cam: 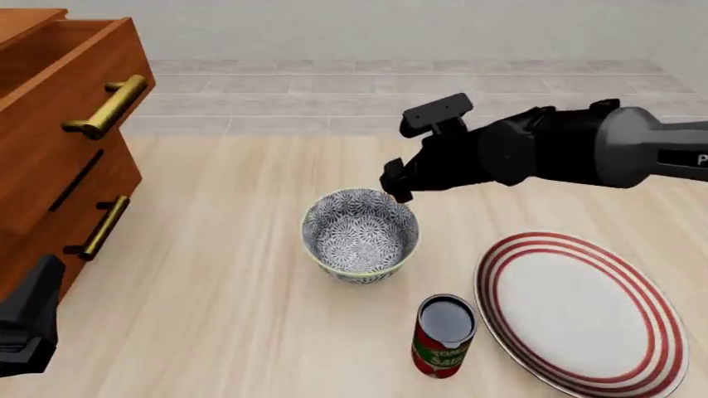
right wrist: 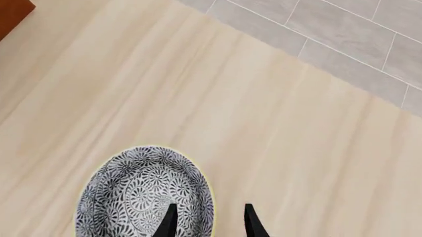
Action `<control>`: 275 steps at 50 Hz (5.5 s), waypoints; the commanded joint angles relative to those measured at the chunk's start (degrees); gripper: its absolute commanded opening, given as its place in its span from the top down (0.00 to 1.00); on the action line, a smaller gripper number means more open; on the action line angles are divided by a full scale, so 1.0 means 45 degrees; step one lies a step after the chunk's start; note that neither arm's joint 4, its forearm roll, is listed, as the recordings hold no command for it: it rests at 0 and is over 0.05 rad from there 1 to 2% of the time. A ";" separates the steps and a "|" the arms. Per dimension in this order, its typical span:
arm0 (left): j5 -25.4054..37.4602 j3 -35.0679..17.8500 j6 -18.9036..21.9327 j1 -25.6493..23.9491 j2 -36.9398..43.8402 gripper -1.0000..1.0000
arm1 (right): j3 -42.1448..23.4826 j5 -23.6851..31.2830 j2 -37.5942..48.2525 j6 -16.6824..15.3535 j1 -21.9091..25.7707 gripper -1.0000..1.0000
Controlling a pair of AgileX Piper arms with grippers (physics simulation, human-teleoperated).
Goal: Put the bowl on the plate.
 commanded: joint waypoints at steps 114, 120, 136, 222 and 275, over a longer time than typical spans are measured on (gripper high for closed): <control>0.0000 0.0000 0.0000 0.0000 0.0000 0.00 | 0.0986 -0.0514 -0.0372 0.0921 0.0595 1.00; 0.0000 0.0000 0.0000 0.0000 0.0000 0.00 | 0.0781 -0.0327 -0.0741 0.0952 0.0525 1.00; 0.0000 0.0000 0.0000 0.0000 0.0000 0.00 | 0.0941 -0.0174 -0.1763 0.1107 -0.0046 1.00; 0.0000 0.0000 0.0000 0.0000 0.0000 0.00 | 0.6506 0.1823 -0.9391 0.1314 -0.4514 1.00; 0.0000 0.0000 0.0000 0.0000 0.0000 0.00 | 0.8106 0.2331 -1.0469 0.0418 -0.7511 1.00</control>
